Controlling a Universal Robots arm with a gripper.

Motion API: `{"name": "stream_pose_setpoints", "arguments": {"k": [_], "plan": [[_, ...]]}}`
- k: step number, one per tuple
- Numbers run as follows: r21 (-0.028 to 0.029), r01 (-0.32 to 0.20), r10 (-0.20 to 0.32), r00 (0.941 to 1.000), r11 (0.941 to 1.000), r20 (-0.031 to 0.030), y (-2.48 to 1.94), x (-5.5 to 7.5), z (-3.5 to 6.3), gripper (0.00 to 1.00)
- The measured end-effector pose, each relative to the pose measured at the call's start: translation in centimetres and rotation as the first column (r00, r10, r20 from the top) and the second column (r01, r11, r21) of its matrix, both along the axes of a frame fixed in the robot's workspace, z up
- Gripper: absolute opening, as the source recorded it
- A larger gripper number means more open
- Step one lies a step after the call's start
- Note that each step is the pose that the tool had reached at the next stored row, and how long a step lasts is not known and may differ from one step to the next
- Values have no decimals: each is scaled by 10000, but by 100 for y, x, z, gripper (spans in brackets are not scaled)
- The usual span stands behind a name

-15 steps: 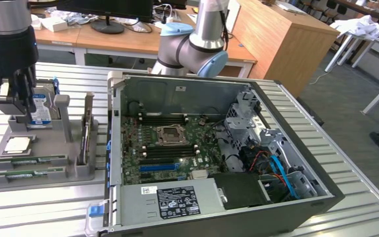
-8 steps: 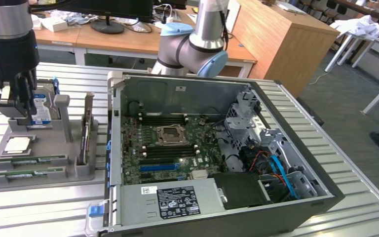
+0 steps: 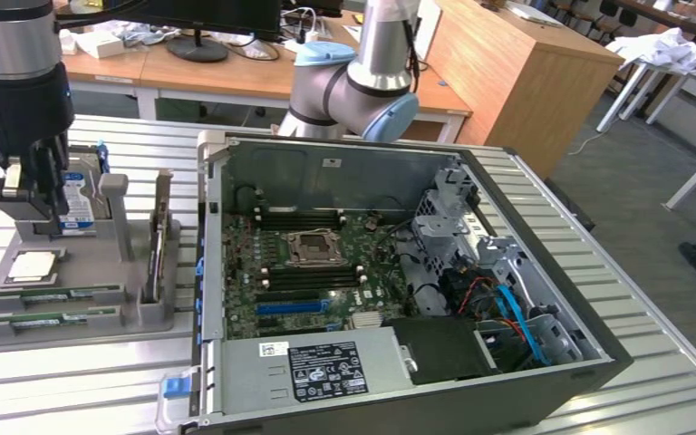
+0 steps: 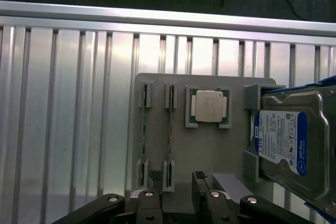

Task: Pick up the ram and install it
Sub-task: 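Pick up the ram and move it above insertion slot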

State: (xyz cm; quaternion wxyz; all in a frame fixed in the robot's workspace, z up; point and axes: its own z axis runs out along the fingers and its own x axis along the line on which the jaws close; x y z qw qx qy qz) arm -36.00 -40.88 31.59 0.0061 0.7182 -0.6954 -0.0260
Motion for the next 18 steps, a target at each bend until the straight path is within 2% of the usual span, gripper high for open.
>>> {"name": "stream_pose_setpoints", "arguments": {"k": [11,18], "plan": [[-2,-13,13,10000,10000,-1,0,-3,-73,36],[1,-55,55,10000,10000,35,0,-11,-91,36]]}}
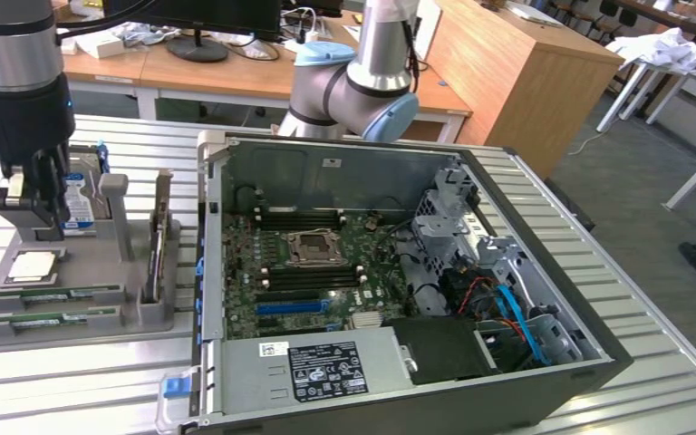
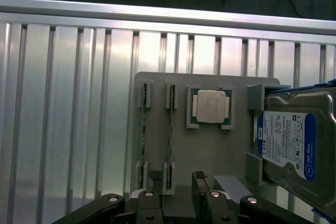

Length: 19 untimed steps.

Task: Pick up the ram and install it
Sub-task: 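Pick up the ram and move it above insertion slot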

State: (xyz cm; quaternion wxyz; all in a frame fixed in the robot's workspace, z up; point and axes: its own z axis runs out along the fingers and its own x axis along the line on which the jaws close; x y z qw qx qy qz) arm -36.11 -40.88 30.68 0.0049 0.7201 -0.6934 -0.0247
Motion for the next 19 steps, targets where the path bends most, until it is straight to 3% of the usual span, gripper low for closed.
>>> {"name": "stream_pose_setpoints", "arguments": {"k": [7,13,19], "plan": [[0,-70,70,10000,10000,44,0,-13,-13,36],[-1,-75,75,10000,10000,44,-3,-16,-13,36],[-1,-77,77,10000,10000,45,-56,-14,-13,36]]}}
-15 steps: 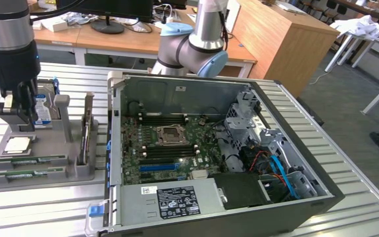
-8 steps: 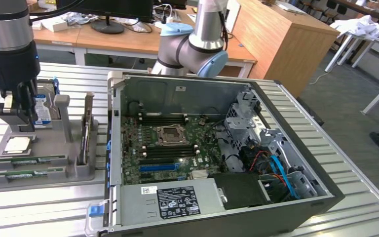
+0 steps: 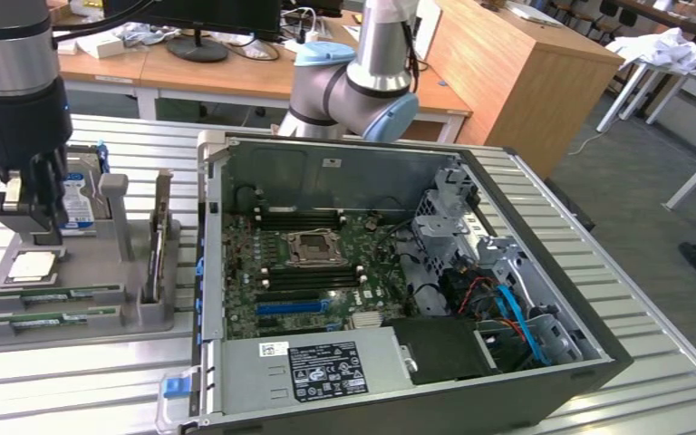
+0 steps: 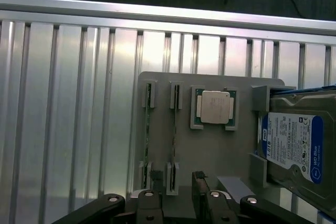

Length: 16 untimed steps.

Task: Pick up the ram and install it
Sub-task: 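Pick up the ram and move it above insertion slot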

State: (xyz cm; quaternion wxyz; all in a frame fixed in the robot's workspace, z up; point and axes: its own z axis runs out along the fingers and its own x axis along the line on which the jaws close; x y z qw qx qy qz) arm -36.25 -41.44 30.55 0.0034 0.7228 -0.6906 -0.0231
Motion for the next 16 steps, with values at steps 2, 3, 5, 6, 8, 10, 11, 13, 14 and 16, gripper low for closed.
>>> {"name": "stream_pose_setpoints", "arguments": {"k": [2,3,5,6,8,10,11,13,14,16], "plan": [[1,1,-1,10000,10000,1,-25,0,0,36],[1,1,-1,10000,10000,0,-38,0,0,36],[1,0,0,10000,10000,1,-62,0,0,36],[0,0,0,10000,10000,1,-74,0,0,36],[0,0,0,10000,10000,0,-98,0,0,36],[0,0,0,10000,10000,0,-122,0,0,36],[0,0,0,10000,10000,0,-133,0,0,36],[1,0,0,10000,10000,0,-157,0,0,36],[0,0,0,10000,10000,0,-170,0,0,36],[0,0,0,10000,10000,0,-194,0,0,36]]}}
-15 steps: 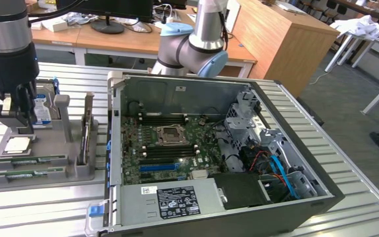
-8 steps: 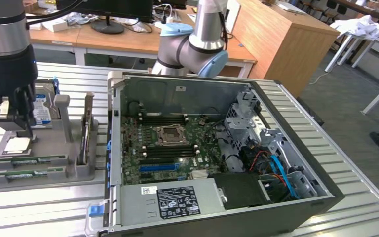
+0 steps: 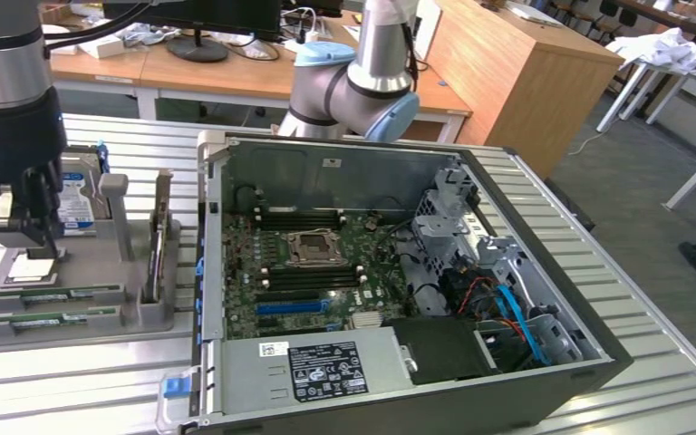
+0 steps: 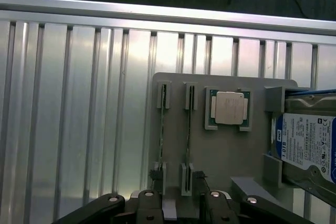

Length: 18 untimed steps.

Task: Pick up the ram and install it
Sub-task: 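Pick up the ram and move it above insertion slot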

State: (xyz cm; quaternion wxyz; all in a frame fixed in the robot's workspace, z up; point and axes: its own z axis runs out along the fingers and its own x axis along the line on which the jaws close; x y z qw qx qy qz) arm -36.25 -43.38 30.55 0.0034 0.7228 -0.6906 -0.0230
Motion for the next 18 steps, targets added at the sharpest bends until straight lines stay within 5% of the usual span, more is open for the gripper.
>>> {"name": "stream_pose_setpoints", "arguments": {"k": [6,18], "plan": [[0,0,0,10000,10000,0,-69,0,0,36],[0,0,0,10000,10000,-1,-72,0,-44,36]]}}
